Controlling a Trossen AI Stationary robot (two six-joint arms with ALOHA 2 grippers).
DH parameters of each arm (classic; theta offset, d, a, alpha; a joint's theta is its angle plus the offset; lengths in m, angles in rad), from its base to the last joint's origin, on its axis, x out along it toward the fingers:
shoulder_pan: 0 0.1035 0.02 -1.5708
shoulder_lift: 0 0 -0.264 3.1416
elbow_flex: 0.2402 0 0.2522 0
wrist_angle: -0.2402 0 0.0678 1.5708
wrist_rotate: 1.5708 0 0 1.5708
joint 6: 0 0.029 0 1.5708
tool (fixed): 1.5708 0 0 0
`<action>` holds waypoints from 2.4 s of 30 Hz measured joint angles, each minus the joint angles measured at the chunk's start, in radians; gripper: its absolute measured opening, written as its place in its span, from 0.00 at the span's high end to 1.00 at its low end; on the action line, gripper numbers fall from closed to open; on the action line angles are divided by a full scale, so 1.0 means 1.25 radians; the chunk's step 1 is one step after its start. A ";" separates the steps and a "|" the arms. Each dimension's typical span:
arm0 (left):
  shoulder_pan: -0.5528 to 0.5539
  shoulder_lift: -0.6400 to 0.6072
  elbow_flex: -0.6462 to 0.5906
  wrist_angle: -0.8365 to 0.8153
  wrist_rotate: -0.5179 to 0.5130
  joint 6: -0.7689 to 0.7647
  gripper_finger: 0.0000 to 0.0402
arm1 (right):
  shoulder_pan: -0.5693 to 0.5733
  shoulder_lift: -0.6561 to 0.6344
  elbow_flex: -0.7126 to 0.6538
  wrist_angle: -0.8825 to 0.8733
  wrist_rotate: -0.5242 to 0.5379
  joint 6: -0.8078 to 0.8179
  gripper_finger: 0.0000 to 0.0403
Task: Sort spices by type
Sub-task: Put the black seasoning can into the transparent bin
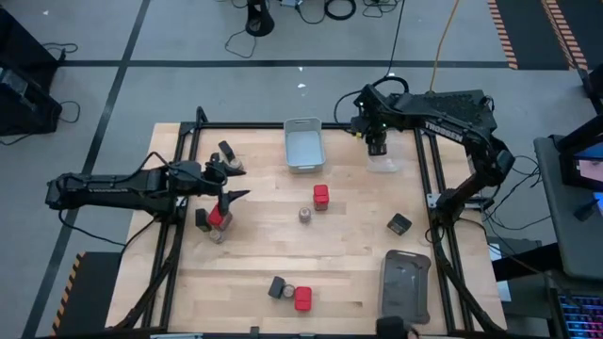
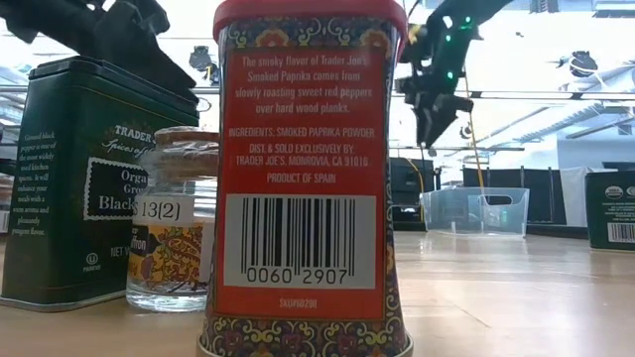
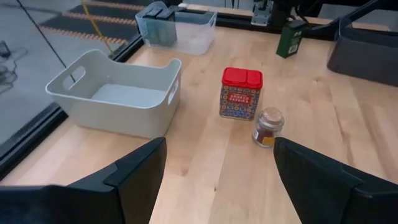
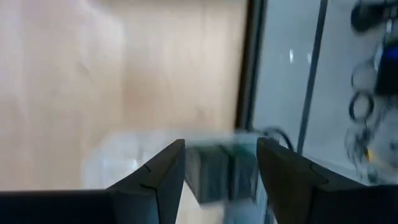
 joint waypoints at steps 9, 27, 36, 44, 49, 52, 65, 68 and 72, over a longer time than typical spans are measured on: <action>0.000 0.007 0.199 -0.280 -0.005 -0.115 0.25 | 0.135 -0.007 0.000 0.110 -0.168 0.085 0.55; -0.041 0.184 0.307 -0.741 0.234 -0.670 0.25 | 0.346 -0.007 0.000 0.225 -0.223 0.082 0.55; -0.037 0.274 0.402 -0.915 0.199 -0.728 0.25 | 0.376 -0.007 0.000 0.226 -0.223 0.082 0.55; -0.079 0.317 0.462 -1.007 0.136 -0.837 0.25 | 0.385 -0.007 0.000 0.225 -0.223 0.129 0.55; -0.106 0.340 0.441 -1.009 0.145 -0.874 0.25 | 0.391 -0.007 -0.001 0.220 -0.223 0.130 0.55; -0.123 0.362 0.427 -1.010 0.145 -0.888 0.25 | 0.391 -0.007 -0.001 0.220 -0.223 0.130 0.55; -0.167 0.391 0.337 -0.992 0.158 -0.956 0.25 | 0.391 -0.006 -0.001 0.218 -0.223 0.130 0.55; -0.172 0.358 0.296 -0.955 0.175 -0.970 0.25 | 0.391 -0.006 -0.001 0.216 -0.223 0.130 0.55; -0.179 0.327 0.262 -0.852 0.177 -0.999 0.25 | 0.391 -0.006 -0.001 0.214 -0.223 0.123 0.55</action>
